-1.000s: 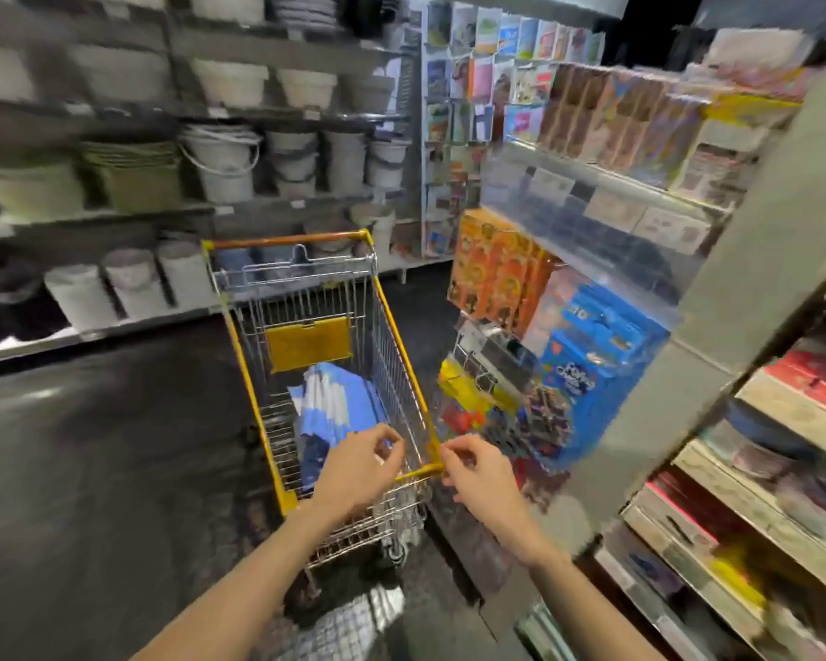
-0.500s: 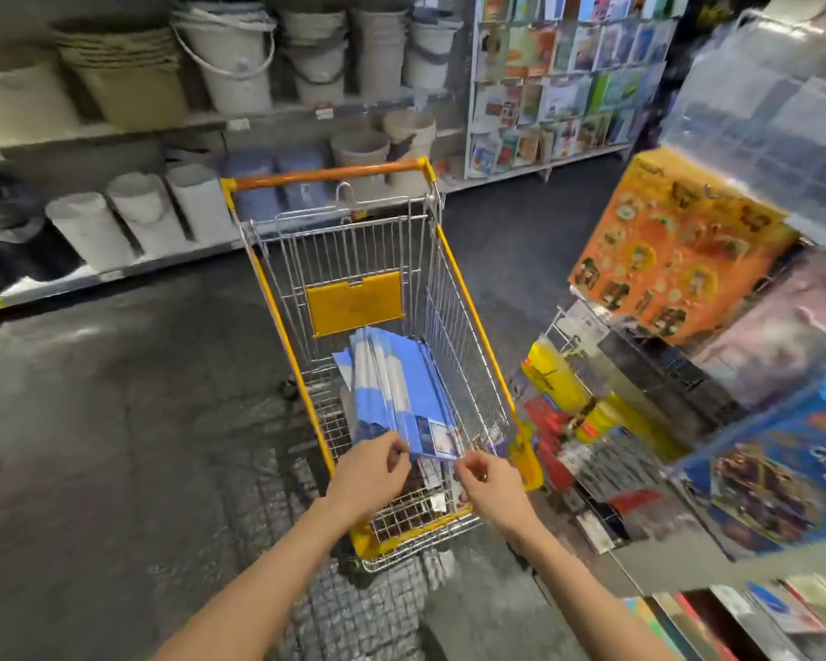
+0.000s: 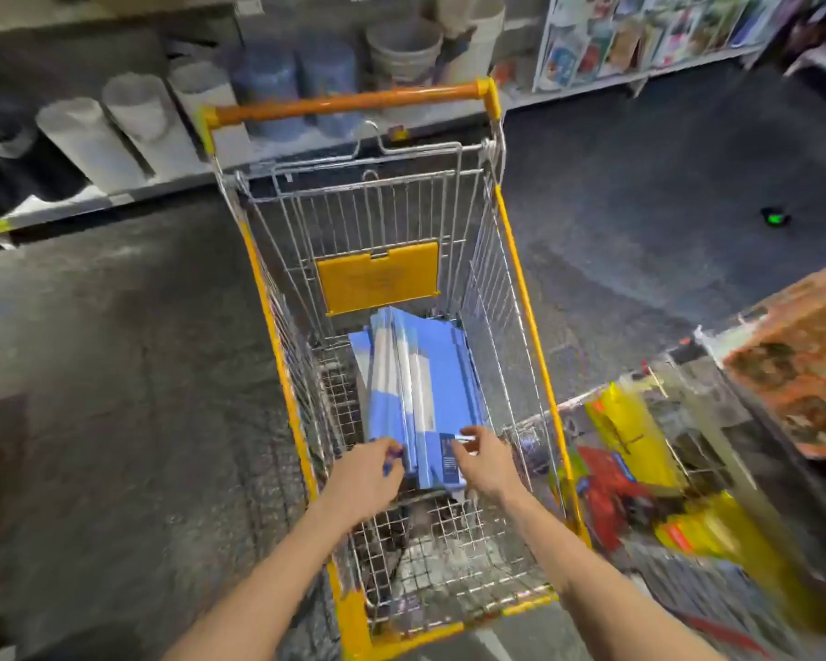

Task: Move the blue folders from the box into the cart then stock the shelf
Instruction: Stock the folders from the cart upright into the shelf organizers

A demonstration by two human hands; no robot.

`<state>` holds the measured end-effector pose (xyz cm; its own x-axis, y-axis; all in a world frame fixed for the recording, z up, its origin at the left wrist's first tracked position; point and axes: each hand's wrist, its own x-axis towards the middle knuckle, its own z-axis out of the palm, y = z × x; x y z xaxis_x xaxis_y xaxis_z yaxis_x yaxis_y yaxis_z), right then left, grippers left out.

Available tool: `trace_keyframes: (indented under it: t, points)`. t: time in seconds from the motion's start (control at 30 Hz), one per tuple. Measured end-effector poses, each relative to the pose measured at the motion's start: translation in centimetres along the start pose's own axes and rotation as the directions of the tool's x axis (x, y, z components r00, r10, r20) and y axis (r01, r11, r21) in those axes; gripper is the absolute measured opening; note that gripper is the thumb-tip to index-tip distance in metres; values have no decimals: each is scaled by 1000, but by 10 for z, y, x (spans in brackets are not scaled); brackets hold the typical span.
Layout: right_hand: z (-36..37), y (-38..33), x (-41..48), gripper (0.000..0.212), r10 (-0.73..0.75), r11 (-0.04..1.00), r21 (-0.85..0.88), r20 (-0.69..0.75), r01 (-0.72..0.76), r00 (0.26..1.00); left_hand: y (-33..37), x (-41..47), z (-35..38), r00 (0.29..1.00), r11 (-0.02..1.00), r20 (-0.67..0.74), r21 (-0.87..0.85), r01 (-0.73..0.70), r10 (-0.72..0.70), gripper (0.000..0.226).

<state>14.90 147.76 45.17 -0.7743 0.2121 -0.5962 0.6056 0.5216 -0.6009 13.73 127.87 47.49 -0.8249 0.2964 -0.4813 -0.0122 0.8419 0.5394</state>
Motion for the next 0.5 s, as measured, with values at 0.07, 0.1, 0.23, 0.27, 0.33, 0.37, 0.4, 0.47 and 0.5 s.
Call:
trace_keyframes:
  t: [0.07,0.1,0.23,0.27,0.33,0.37,0.4,0.47,0.5]
  points:
    - [-3,-4,25,43,21,1000,-3,35,-21,999,0,18,4,999,998,24,-48,50,-49,27]
    - [-3,-5,44,46,29,1000,-2,47,-29,998,-2,31,10,997,994,32,-76,76,-74,26]
    - [6,-6,95,59,71,997,9,49,-72,996,-7,57,26,987,978,57,-138,156,-149,26]
    - [12,-5,108,61,79,997,0,55,-79,995,-9,62,30,984,976,67,-139,171,-163,25]
    - [25,-3,131,67,80,997,-26,65,-78,995,-16,72,39,974,963,76,-156,221,-212,23]
    - [31,-3,139,70,76,996,-48,64,-73,995,-19,75,43,965,950,83,-172,260,-249,23]
    - [39,0,146,72,75,995,-78,65,-70,995,-22,76,48,952,933,96,-194,304,-290,22]
    - [55,4,164,74,72,991,-121,73,-63,995,-31,82,59,937,897,83,-272,349,-340,21]
    - [59,1,169,74,66,989,-135,65,-57,996,-31,83,59,936,892,52,-289,348,-349,21]
